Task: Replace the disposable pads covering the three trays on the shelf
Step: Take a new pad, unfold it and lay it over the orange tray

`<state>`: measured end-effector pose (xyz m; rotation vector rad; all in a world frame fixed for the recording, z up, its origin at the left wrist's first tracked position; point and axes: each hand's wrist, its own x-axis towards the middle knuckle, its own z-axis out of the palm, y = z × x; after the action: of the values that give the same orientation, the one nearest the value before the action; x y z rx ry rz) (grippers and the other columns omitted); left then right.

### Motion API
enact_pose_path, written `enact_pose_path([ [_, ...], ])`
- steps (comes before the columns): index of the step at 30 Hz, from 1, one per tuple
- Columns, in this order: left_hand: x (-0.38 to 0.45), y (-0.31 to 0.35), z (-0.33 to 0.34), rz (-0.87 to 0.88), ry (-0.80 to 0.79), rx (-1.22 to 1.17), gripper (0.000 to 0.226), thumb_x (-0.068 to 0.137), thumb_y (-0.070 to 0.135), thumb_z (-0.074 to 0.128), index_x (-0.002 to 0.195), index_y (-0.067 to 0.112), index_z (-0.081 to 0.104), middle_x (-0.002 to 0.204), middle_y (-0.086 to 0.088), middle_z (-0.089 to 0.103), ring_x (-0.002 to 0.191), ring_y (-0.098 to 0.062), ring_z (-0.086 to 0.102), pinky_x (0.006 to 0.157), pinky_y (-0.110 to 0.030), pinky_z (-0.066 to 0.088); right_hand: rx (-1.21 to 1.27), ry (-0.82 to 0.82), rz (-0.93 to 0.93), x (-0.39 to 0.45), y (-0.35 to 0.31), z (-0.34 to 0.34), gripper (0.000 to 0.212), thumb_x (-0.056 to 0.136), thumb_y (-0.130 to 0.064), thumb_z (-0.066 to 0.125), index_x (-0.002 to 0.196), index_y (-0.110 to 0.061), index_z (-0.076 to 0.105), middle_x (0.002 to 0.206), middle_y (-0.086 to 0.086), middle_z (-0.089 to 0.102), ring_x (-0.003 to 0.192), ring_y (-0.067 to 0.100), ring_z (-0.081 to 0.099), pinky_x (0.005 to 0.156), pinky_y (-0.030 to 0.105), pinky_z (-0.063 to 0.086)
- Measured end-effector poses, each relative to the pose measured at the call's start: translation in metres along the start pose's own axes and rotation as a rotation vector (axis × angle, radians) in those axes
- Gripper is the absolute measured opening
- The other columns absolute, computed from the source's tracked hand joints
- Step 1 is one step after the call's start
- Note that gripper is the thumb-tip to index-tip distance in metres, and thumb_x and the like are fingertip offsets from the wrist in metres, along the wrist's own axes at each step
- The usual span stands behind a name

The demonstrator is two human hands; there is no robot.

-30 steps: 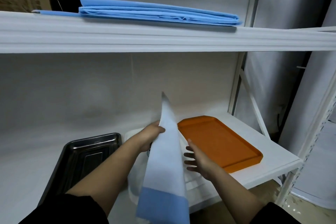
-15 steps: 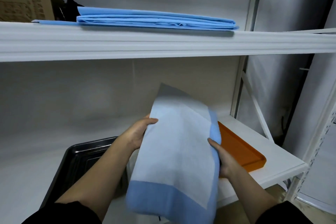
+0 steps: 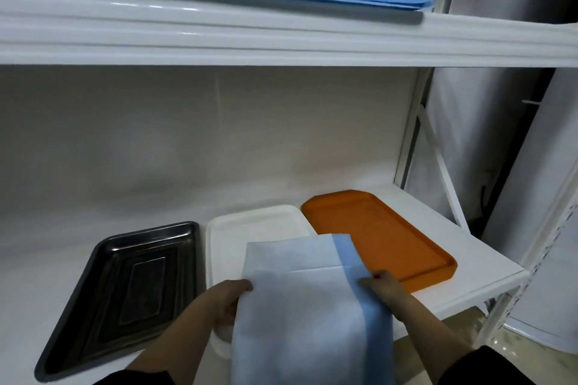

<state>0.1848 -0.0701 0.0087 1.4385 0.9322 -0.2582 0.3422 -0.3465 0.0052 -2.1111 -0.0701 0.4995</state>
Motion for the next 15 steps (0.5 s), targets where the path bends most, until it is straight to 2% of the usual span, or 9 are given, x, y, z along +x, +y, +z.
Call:
enact_pose_path([
  [1, 0.005, 0.002, 0.002, 0.057, 0.009, -0.005, 0.018, 0.092, 0.012, 0.055, 0.096, -0.005, 0.062, 0.079, -0.018, 0.069, 0.075, -0.03, 0.063, 0.059, -0.032, 0.055, -0.015, -0.019, -0.018, 0.001, 0.001, 0.002, 0.03, 0.092, -0.022, 0.06, 0.115, -0.003, 0.055, 0.109, 0.012, 0.056, 0.105, 0.03, 0.053, 0.086, 0.034, 0.04],
  [2, 0.008, 0.003, 0.005, 0.121, 0.011, 0.005, 0.02, 0.09, 0.008, 0.056, 0.103, -0.007, 0.061, 0.088, -0.02, 0.068, 0.078, -0.031, 0.064, 0.058, -0.033, 0.056, -0.042, -0.032, -0.023, 0.003, 0.0, 0.003, 0.026, 0.092, -0.023, 0.06, 0.111, -0.006, 0.054, 0.106, 0.01, 0.054, 0.105, 0.028, 0.052, 0.087, 0.033, 0.04],
  [4, 0.016, 0.003, 0.009, 0.276, 0.029, 0.046, 0.046, 0.075, 0.007, 0.06, 0.118, -0.008, 0.055, 0.103, -0.022, 0.065, 0.091, -0.035, 0.065, 0.073, -0.043, 0.058, -0.106, -0.023, -0.064, 0.01, 0.002, 0.004, 0.013, 0.091, -0.019, 0.059, 0.096, -0.009, 0.055, 0.094, 0.009, 0.056, 0.093, 0.023, 0.052, 0.083, 0.035, 0.043],
  [6, 0.018, 0.004, 0.011, 0.438, 0.051, 0.102, 0.061, 0.059, 0.011, 0.057, 0.12, 0.008, 0.052, 0.107, -0.011, 0.061, 0.099, -0.03, 0.061, 0.081, -0.042, 0.054, -0.205, 0.03, -0.157, 0.018, 0.003, 0.003, 0.009, 0.089, -0.014, 0.058, 0.082, -0.011, 0.054, 0.079, 0.008, 0.057, 0.081, 0.021, 0.054, 0.078, 0.037, 0.045],
  [7, 0.016, 0.005, 0.013, 0.481, 0.044, 0.138, 0.064, 0.062, 0.009, 0.055, 0.124, 0.014, 0.049, 0.116, -0.008, 0.058, 0.106, -0.028, 0.058, 0.085, -0.039, 0.052, -0.25, 0.055, -0.197, 0.02, 0.003, 0.001, 0.01, 0.09, -0.014, 0.056, 0.081, -0.013, 0.052, 0.077, 0.006, 0.056, 0.079, 0.021, 0.054, 0.076, 0.036, 0.046],
  [9, 0.012, 0.011, 0.016, 0.473, 0.03, 0.239, 0.062, 0.079, 0.0, 0.052, 0.139, 0.016, 0.042, 0.137, -0.011, 0.048, 0.12, -0.028, 0.051, 0.094, -0.036, 0.048, -0.266, 0.087, -0.258, 0.02, 0.001, -0.003, 0.007, 0.094, -0.017, 0.054, 0.091, -0.012, 0.05, 0.08, 0.004, 0.056, 0.08, 0.02, 0.055, 0.067, 0.028, 0.045],
  [11, 0.01, 0.018, 0.018, 0.481, 0.054, 0.326, 0.051, 0.09, -0.006, 0.043, 0.137, 0.011, 0.048, 0.14, -0.011, 0.048, 0.121, -0.026, 0.052, 0.096, -0.03, 0.046, -0.222, 0.12, -0.327, 0.017, -0.003, -0.01, 0.009, 0.096, -0.021, 0.053, 0.095, -0.012, 0.049, 0.075, -0.003, 0.054, 0.078, 0.019, 0.056, 0.061, 0.021, 0.042],
  [15, -0.003, 0.038, 0.027, 0.614, 0.145, 0.333, 0.046, 0.091, -0.004, 0.043, 0.134, 0.011, 0.053, 0.141, -0.008, 0.049, 0.123, -0.024, 0.051, 0.101, -0.03, 0.044, -0.19, 0.21, -0.413, 0.012, -0.012, -0.029, 0.009, 0.097, -0.023, 0.051, 0.097, -0.017, 0.046, 0.071, -0.006, 0.05, 0.073, 0.015, 0.054, 0.057, 0.017, 0.036],
])
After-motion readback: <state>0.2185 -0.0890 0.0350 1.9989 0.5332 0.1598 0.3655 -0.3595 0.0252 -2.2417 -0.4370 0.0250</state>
